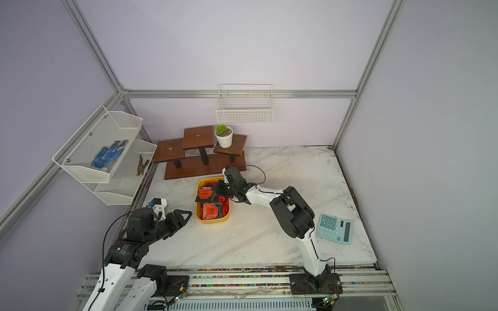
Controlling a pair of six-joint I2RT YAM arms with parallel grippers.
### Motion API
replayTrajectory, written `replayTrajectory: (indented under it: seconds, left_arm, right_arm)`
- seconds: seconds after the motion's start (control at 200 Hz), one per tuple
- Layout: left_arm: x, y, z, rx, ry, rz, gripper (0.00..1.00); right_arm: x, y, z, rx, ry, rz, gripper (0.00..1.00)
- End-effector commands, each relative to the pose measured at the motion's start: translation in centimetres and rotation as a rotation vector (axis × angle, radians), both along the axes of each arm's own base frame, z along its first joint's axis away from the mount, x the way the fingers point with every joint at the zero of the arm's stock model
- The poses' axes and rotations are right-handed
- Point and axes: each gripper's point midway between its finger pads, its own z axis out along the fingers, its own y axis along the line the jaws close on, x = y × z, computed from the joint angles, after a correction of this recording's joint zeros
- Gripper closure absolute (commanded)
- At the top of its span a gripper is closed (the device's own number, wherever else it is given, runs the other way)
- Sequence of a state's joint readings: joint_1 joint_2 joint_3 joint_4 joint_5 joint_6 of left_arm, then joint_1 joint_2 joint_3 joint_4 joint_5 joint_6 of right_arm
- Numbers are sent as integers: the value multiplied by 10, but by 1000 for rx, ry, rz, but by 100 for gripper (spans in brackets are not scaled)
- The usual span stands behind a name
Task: Take the tea bags out of the storage box
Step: Adjust the tea bag in the storage box.
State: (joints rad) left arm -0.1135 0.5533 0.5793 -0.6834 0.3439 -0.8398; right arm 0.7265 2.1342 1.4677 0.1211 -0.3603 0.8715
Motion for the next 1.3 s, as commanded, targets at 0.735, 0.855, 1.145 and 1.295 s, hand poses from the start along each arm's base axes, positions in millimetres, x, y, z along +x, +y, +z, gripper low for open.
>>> replayTrajectory:
  seconds: [0.735,0.855,1.145,1.295]
  left_arm:
    - [2,-1,8,-19,-15,8,32]
    - [2,-1,9,-21,-17,9,32]
    - [3,-2,10,-31,-18,13,32]
    - [4,-3,9,-43,-18,15,32]
  right_arm:
    - [10,14,19,153,-18,15,100]
    - [12,7,30,177,-28,2,100]
    - [16,-21,46,184,-50,-30,100]
    - [14,-34,52,167,-65,-39,100]
